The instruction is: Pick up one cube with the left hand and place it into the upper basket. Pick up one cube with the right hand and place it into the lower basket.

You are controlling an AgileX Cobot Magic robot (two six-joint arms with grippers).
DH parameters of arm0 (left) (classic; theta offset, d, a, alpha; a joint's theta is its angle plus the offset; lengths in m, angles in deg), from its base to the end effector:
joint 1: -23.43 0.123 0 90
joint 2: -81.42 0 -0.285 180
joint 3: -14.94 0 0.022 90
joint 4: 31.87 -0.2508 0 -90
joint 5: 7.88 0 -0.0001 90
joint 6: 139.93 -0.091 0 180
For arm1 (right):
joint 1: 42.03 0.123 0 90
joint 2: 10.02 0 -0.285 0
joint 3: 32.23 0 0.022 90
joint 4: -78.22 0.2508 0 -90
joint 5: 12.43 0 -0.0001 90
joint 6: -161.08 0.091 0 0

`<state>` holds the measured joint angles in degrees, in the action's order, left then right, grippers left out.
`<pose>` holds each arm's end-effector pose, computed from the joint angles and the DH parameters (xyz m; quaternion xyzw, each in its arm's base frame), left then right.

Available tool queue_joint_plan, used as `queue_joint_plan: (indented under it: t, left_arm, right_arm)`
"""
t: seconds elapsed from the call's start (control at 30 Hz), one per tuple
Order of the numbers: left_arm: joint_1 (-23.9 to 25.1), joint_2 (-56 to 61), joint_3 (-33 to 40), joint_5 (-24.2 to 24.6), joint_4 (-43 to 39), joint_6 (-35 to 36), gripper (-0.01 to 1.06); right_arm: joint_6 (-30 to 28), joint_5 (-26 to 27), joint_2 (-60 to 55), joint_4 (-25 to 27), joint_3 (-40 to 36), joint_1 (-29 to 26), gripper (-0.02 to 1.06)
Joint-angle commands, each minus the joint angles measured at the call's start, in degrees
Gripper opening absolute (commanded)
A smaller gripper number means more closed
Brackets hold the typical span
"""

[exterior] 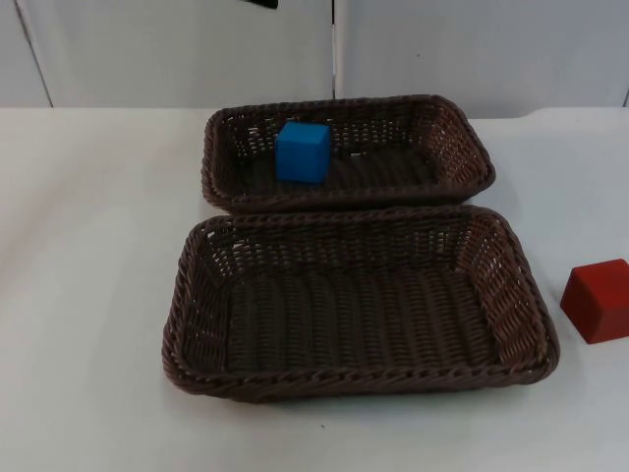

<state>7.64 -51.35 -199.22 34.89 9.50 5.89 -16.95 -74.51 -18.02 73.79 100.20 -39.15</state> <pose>0.4737 -0.1764 0.2605 0.2230 0.8701 -0.2587 0.3553 -0.0071 -0.0066 0.2805 -0.0046 0.8549 -0.0167 0.5184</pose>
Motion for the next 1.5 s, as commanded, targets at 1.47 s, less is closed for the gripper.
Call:
queue_joint_plan:
  t: [1.47]
  left_arm:
    - [-0.13,32.40,31.45,-6.22,-12.58,8.72,0.93]
  right_arm:
    - [-0.28,0.34,0.21,-0.06,-0.14,-0.25,1.05]
